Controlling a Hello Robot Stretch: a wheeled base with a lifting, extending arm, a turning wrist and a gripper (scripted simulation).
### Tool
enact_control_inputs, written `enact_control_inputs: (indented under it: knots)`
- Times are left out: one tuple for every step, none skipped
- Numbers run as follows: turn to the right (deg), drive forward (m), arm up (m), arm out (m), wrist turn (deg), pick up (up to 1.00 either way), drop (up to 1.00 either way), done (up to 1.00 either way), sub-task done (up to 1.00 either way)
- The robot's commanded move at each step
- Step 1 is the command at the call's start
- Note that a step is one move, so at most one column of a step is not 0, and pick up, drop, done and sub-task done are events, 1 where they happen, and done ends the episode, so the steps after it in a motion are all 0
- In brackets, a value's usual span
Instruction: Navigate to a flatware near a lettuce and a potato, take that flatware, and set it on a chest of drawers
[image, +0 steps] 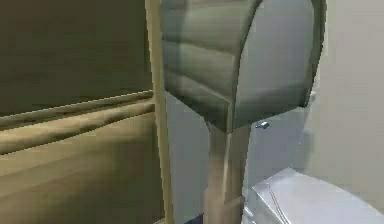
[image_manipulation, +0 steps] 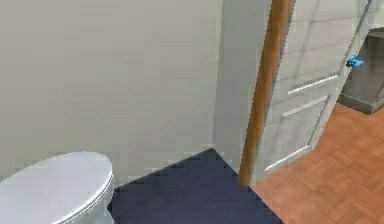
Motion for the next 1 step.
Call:
enact_control_inputs:
  knots:
    - [45.0, 0.00, 0.00, 0.00, 0.0, 0.00, 0.00, 0.00, 0.00]
